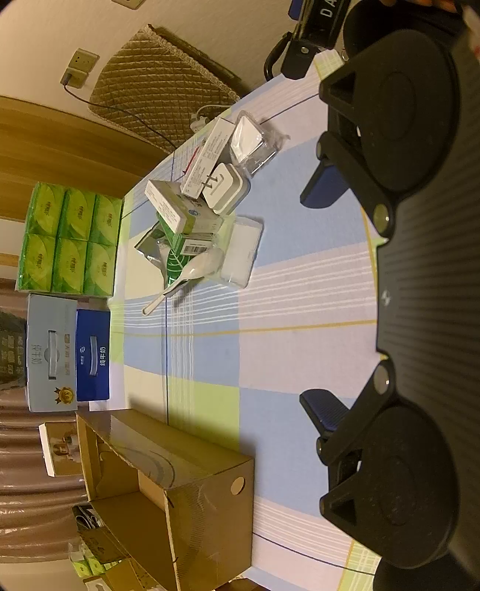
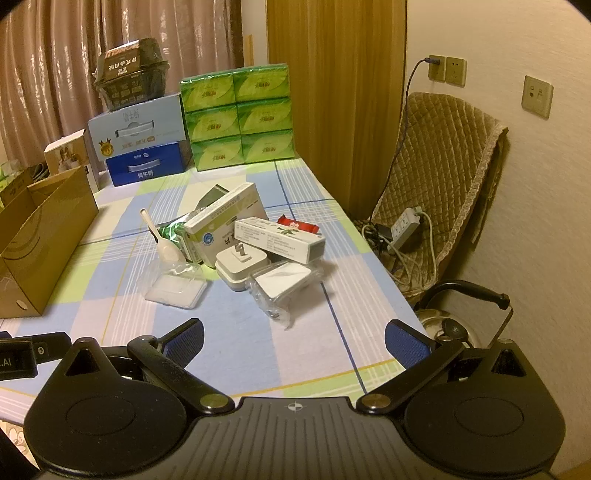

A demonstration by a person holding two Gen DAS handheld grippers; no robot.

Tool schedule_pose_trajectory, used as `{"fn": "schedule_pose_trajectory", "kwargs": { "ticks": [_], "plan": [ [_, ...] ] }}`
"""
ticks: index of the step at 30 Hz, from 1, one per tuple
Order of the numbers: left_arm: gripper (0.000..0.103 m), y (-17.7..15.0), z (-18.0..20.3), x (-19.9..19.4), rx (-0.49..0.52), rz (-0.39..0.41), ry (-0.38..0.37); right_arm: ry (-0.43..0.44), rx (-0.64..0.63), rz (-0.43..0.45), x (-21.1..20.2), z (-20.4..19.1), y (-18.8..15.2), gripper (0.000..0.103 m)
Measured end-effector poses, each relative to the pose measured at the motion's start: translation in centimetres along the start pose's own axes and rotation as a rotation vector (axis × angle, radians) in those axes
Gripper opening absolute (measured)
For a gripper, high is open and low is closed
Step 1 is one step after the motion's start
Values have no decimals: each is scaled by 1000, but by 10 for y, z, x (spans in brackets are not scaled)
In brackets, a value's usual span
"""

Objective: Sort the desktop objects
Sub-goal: 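Move the right tool toward the clear plastic box on the table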

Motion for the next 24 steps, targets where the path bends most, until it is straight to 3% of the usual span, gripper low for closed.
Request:
{"fn": "schedule_pose_trajectory", "kwargs": {
  "ticks": [24],
  "plan": [
    [103,2,-3,1,0,-4,-7,2,-5,-2,1,-1,0,101]
  ]
}}
Point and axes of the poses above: each gripper's, at about its wrist camera, not at the fingertips, and x roughly the way its jaws point, z to its right, y to its top, the point moved 10 cm from there along x, roughly the way its jaws point, and after that the axes turned 9 degrees about x, right-handed, at the moved point
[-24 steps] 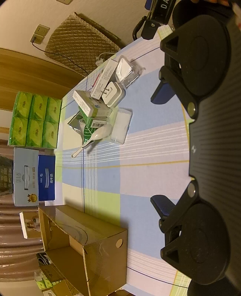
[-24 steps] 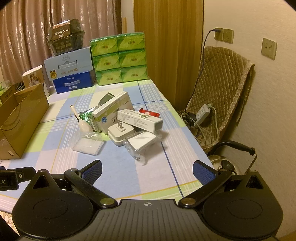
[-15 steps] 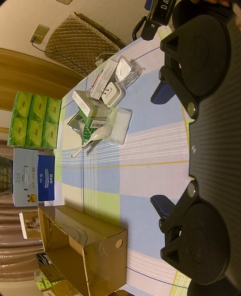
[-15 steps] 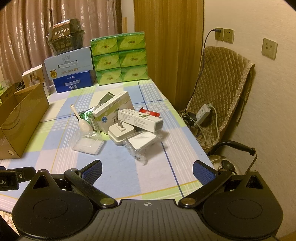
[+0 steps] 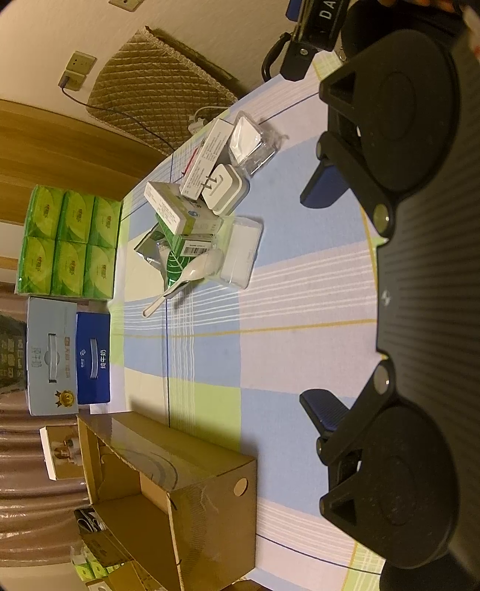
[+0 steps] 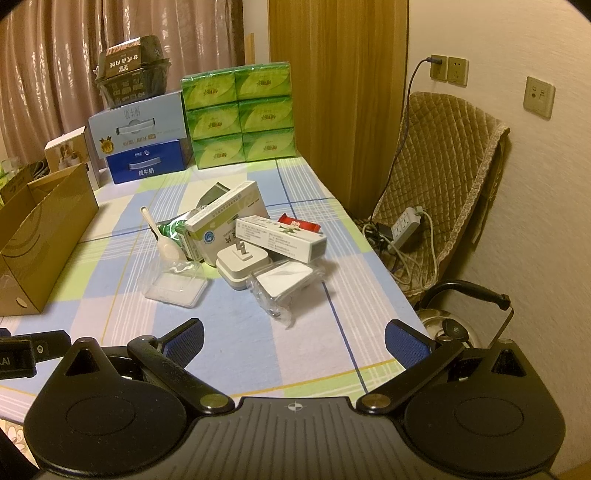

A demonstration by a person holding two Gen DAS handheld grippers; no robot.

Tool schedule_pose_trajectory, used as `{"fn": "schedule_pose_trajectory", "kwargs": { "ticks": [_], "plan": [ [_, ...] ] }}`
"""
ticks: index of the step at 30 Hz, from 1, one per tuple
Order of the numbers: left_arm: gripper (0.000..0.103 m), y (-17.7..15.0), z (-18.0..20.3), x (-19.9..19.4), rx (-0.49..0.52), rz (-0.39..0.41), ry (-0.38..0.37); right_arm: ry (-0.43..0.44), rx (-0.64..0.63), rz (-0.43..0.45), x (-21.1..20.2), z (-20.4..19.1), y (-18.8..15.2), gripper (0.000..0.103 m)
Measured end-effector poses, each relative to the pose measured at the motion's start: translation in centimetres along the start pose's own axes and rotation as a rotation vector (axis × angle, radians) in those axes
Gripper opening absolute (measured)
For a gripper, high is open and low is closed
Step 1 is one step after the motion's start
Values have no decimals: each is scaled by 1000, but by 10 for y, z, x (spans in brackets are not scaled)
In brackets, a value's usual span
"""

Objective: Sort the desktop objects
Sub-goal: 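Move the right tool toward the clear plastic box on the table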

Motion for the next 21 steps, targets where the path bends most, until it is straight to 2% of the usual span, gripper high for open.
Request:
{"fn": "schedule_pose_trajectory", "kwargs": {
  "ticks": [6,14,21],
  "plan": [
    [103,5,-3,10,31,-6,-6,43,1,-39,5,-3,2,101],
    [103,24,-1,37,109,54,-14,50,-152,-22,32,-7,30,101],
    [103,40,14,83,184,24,-49,87,-287,-104,76,-6,35,101]
  ]
}}
Point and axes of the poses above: each gripper's, at about its wrist camera, not at the fingertips, and x roughly the way its jaws point, z to its right, y to its top, the point moved 10 cm from there along x, roughly the way its jaws point, and after that the axes turned 9 degrees about x, right-handed, at the moved point
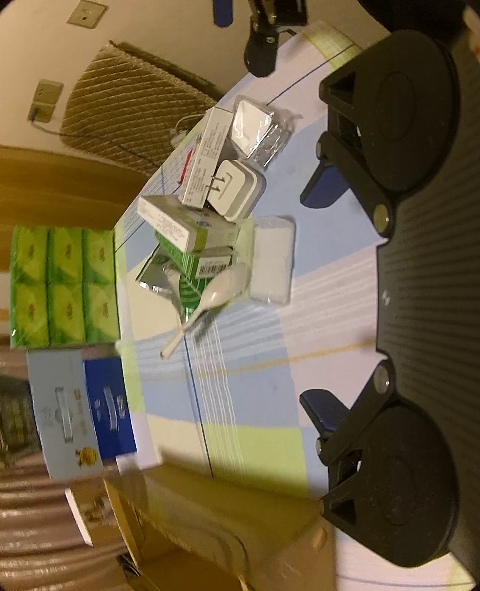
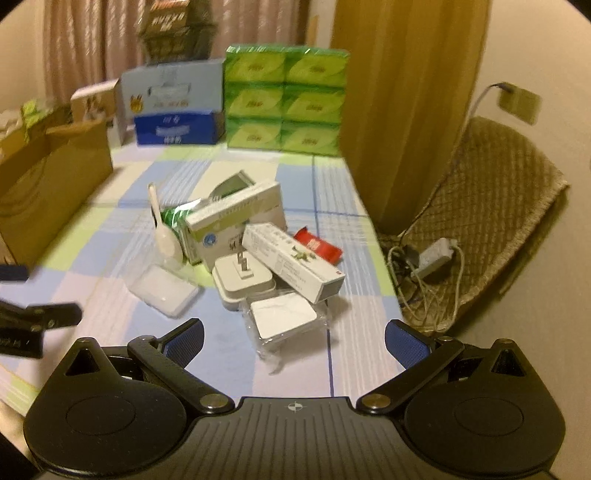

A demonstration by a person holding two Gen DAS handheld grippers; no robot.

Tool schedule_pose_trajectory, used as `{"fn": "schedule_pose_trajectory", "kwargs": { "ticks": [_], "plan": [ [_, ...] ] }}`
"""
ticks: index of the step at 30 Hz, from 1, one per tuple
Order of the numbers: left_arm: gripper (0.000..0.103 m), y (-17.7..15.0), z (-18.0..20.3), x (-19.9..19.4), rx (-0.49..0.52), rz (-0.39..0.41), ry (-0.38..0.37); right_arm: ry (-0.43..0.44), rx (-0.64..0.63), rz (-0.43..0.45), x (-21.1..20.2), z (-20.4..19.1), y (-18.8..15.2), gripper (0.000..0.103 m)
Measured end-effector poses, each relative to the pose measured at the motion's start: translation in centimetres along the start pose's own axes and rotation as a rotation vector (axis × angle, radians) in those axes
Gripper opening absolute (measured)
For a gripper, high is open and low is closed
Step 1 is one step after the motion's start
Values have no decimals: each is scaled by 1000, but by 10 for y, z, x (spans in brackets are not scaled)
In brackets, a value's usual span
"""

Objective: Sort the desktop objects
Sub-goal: 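Move the right tool toward the clear plastic box on the table, then grasp the clear plastic box with the right gripper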

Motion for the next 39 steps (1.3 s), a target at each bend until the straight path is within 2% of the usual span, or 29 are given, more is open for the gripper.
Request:
{"fn": "schedule_pose_trajectory", "kwargs": {
  "ticks": [4,6,12,17,18,21,26,34,39],
  "plan": [
    [103,7,11,28,48,-10,0,7,-96,-50,23,2,-2,101],
    [103,9,16,43,48,-21,-30,2,-127,-63,33,5,-1,101],
    [101,17,24,78,90,-25,-29,27,-188,-97,58,9,0,101],
    [100,25,28,97,112,-26,-55,41,-222,-121,73,11,-1,101],
    [99,25,29,101,117,-30,-57,44,-218,-125,75,12,-2,101],
    [85,25,31,111,140,-48,-58,70,-201,-143,82,13,-4,101],
    [83,23,27,109,144,-51,-43,93,-209,-166,95,8,-7,101],
    [83,5,16,85,124,-57,-32,131,-185,-213,118,3,-11,101],
    [83,-2,14,84,125,-69,-23,149,-191,-229,120,-4,-12,101]
  ]
}}
Point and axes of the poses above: each gripper's, at about its wrist camera, not at the fingertips, and x roughly the way its jaws point, z to its right, y to its top, the point moved 10 cm from there along x, roughly the way its jaws point, and after that the axes turned 9 degrees about x, right-handed, at the moved point
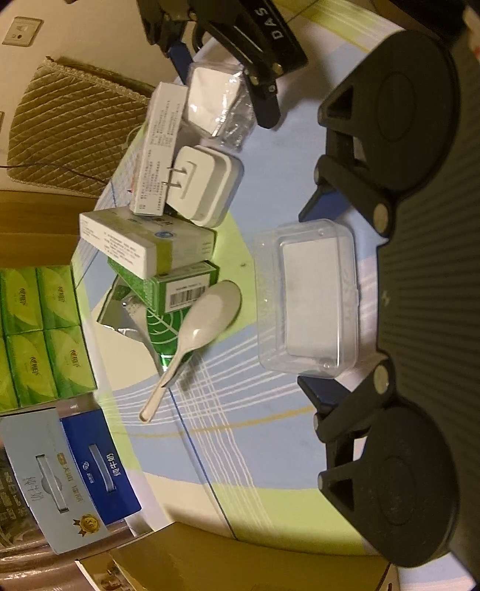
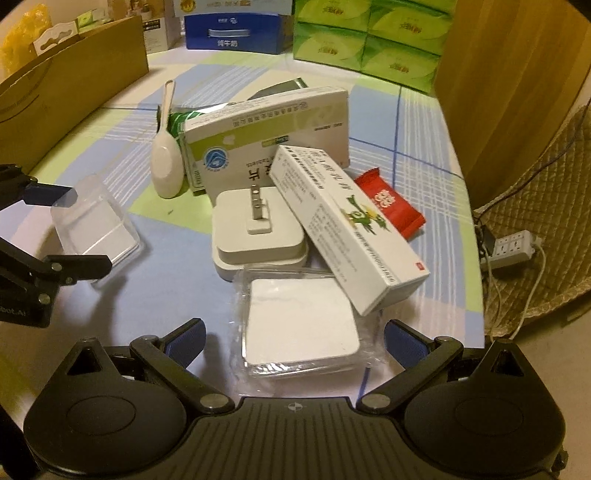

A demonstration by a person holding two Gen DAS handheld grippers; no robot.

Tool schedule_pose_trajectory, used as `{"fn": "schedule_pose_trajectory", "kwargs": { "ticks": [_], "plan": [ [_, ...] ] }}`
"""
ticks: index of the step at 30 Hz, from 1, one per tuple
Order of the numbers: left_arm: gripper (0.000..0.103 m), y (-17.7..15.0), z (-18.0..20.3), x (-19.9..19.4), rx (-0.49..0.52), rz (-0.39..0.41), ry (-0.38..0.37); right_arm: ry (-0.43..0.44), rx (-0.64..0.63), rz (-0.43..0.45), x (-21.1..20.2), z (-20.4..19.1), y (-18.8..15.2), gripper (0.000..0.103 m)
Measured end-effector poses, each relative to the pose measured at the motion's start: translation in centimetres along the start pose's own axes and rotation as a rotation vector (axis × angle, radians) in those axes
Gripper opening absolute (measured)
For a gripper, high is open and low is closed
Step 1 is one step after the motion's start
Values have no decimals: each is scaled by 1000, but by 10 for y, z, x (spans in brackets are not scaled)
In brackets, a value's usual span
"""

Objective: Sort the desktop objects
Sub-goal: 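Grasp the clear plastic box with the right gripper, then carry the clear box with the right gripper into the cardboard box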

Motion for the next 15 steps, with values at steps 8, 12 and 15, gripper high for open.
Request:
{"fn": "schedule_pose_trajectory", "kwargs": {
  "ticks": [8,12,15],
  "plan": [
    [86,-1,-4,1,-25,10,-3,14,20,-21,1,-2,1,63],
    [83,-1,-6,2,-35,7,-5,24,3,-41,-5,-7,-4,62],
    [83,-1,-6,0,-34,6,-4,27,-11,-41,-13,-12,-7,62]
  ]
}}
Point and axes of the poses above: each gripper's, at about its wrist camera, not at the fingertips, and x roughly the way its jaws point, z to its right, y to its top, the point moved 10 cm from there along x, roughly the way its jaws point, and after that the axes turned 9 degrees about x, right-handed, at the moved point
